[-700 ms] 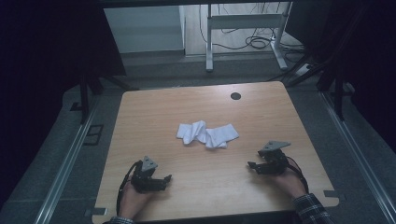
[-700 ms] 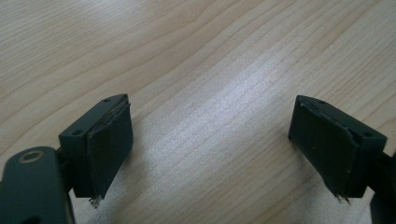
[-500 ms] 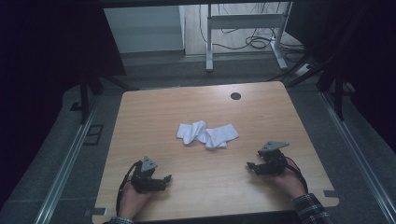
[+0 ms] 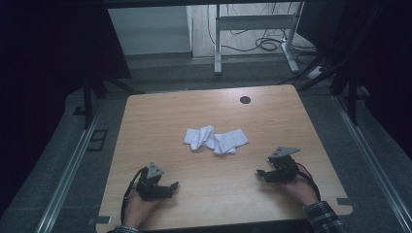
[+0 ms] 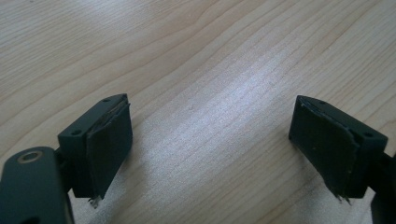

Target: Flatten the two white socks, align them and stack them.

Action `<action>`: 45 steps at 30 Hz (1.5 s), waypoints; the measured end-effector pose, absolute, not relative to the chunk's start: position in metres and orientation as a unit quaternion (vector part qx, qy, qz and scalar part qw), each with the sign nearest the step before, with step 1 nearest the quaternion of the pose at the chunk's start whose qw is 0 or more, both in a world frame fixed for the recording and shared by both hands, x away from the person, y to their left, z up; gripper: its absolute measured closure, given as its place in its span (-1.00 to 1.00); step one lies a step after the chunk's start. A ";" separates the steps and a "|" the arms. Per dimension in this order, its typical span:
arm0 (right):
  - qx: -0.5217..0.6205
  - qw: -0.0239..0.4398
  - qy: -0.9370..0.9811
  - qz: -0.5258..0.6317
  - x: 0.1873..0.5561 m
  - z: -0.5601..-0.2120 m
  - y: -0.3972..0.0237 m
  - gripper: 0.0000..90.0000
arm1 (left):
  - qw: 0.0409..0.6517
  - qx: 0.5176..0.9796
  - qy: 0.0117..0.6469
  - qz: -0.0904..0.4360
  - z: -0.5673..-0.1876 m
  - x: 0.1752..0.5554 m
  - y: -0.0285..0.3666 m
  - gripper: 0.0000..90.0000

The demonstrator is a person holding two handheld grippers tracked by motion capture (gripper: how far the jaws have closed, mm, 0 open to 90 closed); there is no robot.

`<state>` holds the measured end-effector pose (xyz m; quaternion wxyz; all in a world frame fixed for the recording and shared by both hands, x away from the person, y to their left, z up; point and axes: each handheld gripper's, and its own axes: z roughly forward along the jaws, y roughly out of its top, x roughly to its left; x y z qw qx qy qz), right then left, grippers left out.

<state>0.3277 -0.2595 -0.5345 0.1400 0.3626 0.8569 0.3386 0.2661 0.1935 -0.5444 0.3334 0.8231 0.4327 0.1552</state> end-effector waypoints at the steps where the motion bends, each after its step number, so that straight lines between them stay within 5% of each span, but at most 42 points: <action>1: 0.365 0.140 0.856 0.338 0.328 -0.534 -0.259 -0.44 | 0.334 0.823 0.433 0.155 -0.544 0.266 0.193 -0.70; 45: 0.409 0.124 0.831 0.356 0.361 -0.504 -0.242 -0.11 | 0.333 0.822 0.435 0.156 -0.544 0.266 0.192 -0.71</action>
